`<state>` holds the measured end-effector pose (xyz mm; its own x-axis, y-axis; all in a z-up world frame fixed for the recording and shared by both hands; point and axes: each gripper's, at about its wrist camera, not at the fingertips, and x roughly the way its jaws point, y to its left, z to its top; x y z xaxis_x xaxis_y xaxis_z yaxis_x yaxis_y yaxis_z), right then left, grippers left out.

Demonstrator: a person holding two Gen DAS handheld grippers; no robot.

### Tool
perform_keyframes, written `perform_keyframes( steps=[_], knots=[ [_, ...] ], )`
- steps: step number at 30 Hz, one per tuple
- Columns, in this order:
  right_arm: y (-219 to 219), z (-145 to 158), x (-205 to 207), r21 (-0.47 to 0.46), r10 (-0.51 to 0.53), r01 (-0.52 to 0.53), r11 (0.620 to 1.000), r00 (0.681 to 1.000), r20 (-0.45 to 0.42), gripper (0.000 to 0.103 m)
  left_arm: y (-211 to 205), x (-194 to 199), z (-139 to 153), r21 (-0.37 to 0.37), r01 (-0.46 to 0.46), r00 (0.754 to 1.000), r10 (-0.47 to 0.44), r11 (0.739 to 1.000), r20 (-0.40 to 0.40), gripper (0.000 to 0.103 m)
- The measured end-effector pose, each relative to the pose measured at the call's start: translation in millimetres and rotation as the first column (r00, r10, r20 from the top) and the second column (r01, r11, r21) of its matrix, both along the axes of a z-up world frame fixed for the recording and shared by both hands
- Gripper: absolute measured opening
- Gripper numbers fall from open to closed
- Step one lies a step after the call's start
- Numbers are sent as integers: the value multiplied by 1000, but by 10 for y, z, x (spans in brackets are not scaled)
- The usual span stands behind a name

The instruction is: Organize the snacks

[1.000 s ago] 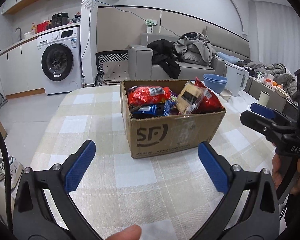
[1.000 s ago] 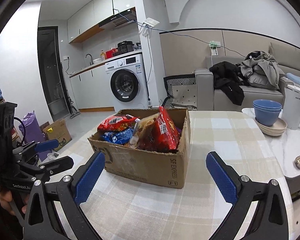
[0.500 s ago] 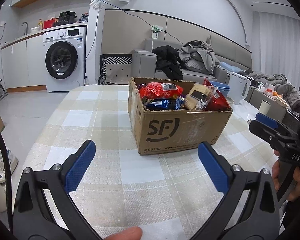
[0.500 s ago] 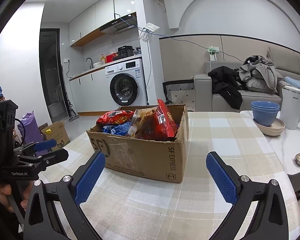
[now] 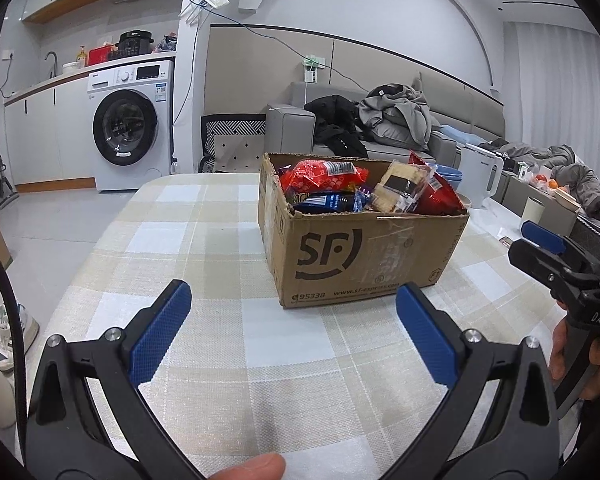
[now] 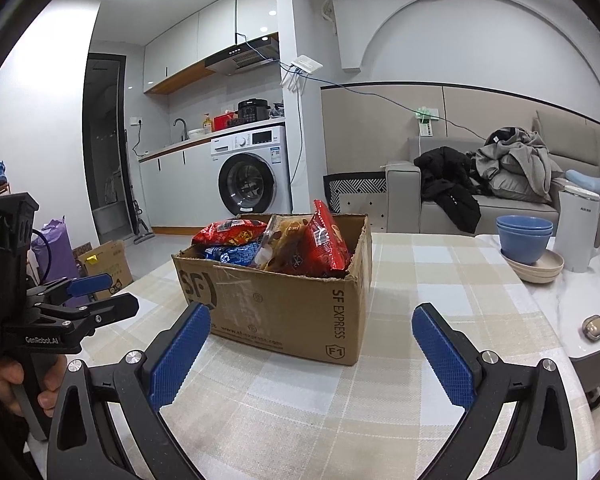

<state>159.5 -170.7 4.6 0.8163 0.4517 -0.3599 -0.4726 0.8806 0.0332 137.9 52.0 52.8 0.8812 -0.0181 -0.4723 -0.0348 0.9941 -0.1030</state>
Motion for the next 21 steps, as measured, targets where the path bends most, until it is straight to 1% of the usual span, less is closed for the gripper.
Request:
perform_keyframes(
  steps=[10, 16, 21],
  knots=[
    [-59, -28, 29, 17, -5, 5, 1000, 1000, -12, 103, -46, 14, -92, 21, 10, 1000, -10, 1000, 3, 102],
    [-62, -59, 73, 18, -9, 10, 1000, 999, -38, 103, -42, 26, -133, 16, 15, 1000, -15, 1000, 18, 102],
    [-68, -59, 76, 19, -10, 10, 1000, 999, -39, 103, -26, 16, -139, 12, 14, 1000, -14, 1000, 21, 102]
  ],
)
